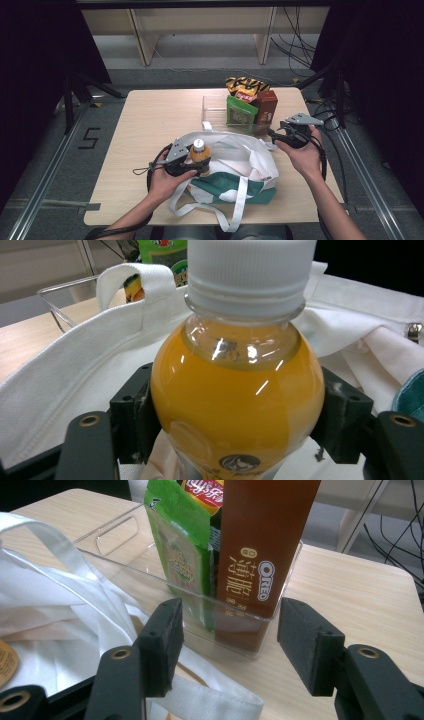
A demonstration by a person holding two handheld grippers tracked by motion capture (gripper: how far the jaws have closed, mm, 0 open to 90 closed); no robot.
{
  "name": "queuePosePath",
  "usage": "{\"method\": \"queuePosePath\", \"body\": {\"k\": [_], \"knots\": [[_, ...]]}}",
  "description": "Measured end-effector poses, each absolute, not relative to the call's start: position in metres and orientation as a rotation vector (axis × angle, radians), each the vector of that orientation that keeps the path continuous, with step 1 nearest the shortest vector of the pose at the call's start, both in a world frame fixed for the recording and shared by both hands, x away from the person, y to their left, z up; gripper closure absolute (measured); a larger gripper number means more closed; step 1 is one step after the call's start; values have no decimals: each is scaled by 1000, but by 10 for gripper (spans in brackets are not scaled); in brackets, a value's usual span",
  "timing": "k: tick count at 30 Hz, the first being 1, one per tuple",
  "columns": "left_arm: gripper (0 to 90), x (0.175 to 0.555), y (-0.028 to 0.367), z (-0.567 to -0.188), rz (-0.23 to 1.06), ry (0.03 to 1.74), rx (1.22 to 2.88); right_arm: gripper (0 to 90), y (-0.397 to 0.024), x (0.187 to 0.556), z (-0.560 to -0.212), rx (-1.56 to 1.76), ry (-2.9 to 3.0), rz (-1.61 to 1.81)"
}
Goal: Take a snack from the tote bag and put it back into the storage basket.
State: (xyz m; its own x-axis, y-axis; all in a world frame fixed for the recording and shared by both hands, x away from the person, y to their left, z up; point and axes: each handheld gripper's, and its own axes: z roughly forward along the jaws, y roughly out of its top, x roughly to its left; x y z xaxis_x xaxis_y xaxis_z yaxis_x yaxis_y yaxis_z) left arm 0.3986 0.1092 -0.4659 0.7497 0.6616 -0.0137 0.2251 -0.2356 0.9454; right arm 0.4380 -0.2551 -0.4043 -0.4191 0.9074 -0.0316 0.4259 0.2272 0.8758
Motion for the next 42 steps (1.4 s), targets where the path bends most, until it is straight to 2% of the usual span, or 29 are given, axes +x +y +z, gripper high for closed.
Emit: {"method": "queuePosePath", "body": {"k": [42], "knots": [[303, 398, 114, -433, 503, 686, 1731, 442, -259, 436, -403, 1235, 1924, 1136]]}}
